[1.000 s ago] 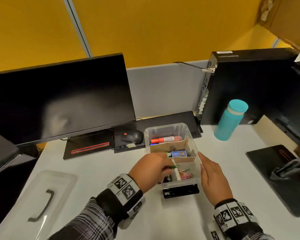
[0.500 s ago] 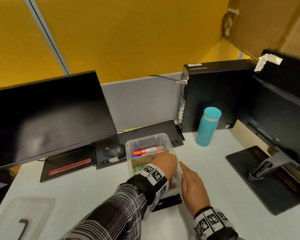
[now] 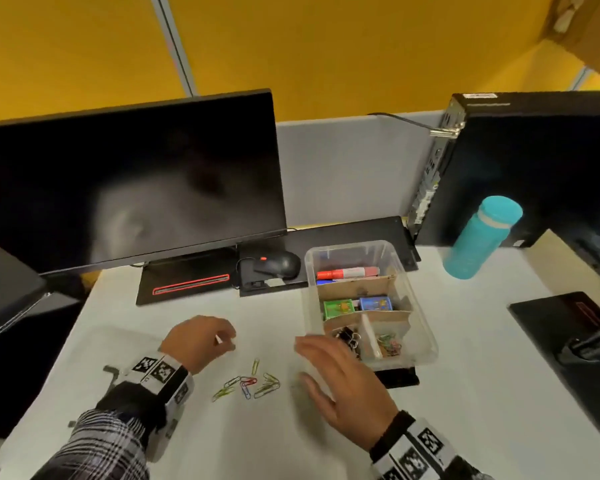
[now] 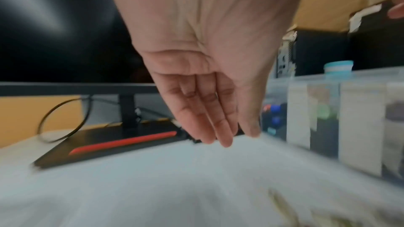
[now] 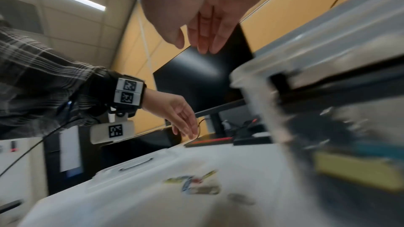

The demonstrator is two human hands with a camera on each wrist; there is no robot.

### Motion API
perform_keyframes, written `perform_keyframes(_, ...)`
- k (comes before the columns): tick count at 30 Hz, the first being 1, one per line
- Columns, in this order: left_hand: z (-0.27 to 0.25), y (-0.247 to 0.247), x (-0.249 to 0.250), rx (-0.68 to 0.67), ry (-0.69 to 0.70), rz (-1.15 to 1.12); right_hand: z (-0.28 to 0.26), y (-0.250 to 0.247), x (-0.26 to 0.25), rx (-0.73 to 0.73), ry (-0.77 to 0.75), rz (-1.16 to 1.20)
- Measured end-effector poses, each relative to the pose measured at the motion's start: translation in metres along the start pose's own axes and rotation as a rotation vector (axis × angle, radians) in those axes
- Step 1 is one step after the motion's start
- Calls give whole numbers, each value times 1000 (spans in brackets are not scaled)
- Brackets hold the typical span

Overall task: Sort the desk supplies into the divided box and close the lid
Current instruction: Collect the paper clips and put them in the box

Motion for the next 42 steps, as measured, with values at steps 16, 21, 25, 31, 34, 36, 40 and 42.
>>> perform_keyframes(16, -25, 91, -47, -87, 141, -244, -4, 172, 4, -568, 80, -362)
perform_keyframes(21, -9, 89, -38, -66, 242, -194, 8, 180, 0, -631, 225, -370)
perform_keyframes(25, -1, 91, -36, -81, 254, -189, 20, 180, -2, -445, 317, -309)
perform_keyframes(31, 0, 86, -21, -107, 291, -16, 13, 180, 8, -448, 540, -92)
perform_keyframes(34, -4, 90, -16, -115, 294, 123, 5, 183, 9, -451, 511, -73)
perform_keyframes(36, -5, 93, -15, -103, 290, 163, 3, 183, 7, -440, 474, -71)
perform_keyframes(40, -6, 93, -24, -50, 252, 82, -2, 173, 16, -389, 646, 200)
perform_keyframes(42, -5, 91, -38, -14, 151, -151, -9, 164, 27, -280, 844, 511)
Point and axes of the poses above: each hand's wrist, its own z-axis towards the middle knuckle, its own y-axis out of the palm, x = y × z, the point moved 6 cm from there along z, towards the middle knuckle, and after that the axes turned 3 degrees about -z, right-handed, at the moved point
